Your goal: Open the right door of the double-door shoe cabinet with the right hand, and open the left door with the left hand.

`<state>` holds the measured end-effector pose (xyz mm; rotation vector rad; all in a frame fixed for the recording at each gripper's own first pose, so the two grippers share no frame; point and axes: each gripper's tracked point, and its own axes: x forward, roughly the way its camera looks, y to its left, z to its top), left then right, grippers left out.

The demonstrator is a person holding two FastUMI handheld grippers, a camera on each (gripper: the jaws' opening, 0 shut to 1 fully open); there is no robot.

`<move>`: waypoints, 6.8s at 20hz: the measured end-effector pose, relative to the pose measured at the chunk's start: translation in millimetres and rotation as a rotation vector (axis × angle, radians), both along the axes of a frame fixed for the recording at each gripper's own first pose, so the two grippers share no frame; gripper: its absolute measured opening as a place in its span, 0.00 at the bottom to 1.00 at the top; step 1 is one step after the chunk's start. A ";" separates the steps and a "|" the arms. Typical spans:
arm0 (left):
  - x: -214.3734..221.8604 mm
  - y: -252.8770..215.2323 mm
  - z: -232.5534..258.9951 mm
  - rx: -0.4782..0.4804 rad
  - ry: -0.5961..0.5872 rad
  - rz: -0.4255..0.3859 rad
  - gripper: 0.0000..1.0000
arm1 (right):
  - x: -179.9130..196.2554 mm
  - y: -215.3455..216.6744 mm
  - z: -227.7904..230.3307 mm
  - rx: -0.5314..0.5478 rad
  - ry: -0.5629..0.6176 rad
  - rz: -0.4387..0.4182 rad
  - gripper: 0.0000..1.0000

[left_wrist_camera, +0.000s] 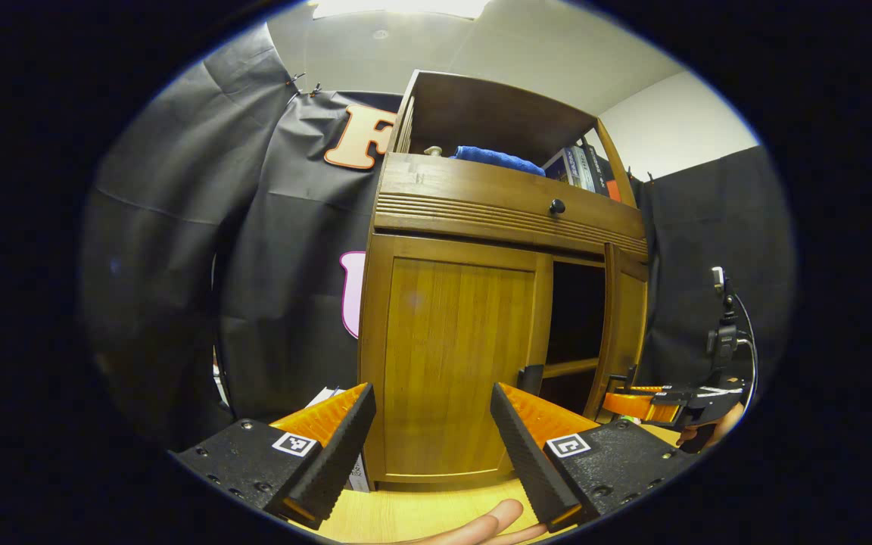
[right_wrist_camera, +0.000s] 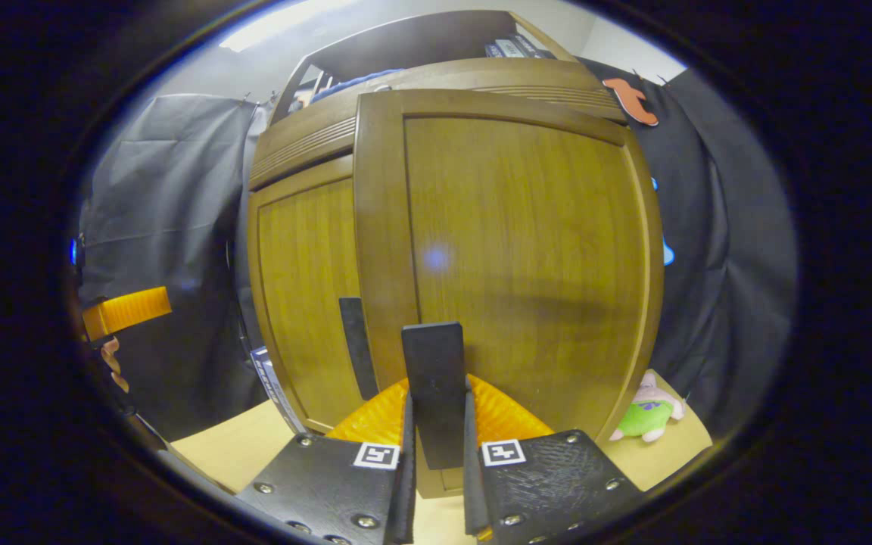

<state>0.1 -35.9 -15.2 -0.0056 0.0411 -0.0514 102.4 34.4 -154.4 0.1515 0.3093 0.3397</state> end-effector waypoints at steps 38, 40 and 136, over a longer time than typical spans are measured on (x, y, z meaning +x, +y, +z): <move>-9.8 -9.8 5.0 0.021 -0.041 0.023 0.90 | -83.2 -244.6 34.7 -0.138 -0.099 -0.391 0.10; -7.6 -13.0 2.8 0.023 -0.038 0.021 0.95 | -75.6 -250.3 32.0 -0.143 -0.121 -0.341 0.19; 154.6 -118.0 -112.8 0.083 0.114 -0.020 0.24 | -200.3 -87.3 117.5 -0.040 -0.134 -0.019 0.95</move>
